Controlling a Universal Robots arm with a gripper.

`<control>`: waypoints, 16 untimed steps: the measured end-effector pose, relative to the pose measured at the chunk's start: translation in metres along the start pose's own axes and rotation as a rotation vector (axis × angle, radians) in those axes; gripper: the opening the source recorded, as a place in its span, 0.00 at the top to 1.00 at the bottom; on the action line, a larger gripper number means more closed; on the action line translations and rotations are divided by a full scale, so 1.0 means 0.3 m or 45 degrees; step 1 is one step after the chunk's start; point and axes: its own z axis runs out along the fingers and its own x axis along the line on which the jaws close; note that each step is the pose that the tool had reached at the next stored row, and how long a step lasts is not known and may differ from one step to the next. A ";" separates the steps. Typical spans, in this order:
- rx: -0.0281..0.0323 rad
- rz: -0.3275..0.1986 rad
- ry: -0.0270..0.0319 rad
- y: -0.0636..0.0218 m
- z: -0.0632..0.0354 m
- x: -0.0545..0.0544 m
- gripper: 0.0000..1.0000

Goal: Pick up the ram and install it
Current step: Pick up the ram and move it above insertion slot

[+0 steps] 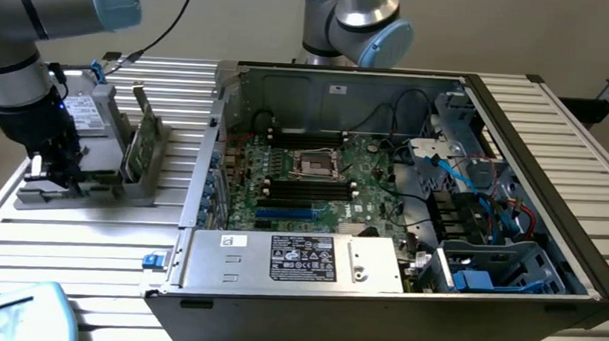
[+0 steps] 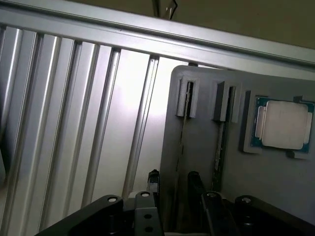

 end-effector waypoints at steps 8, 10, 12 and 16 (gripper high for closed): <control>0.0118 -0.002 -0.0594 -0.002 0.032 -0.002 0.63; 0.0119 -0.002 -0.0639 -0.002 0.033 -0.002 0.63; 0.0106 -0.001 -0.0645 -0.002 0.038 -0.002 0.63; -0.0143 0.004 -0.0694 -0.002 0.051 -0.002 0.63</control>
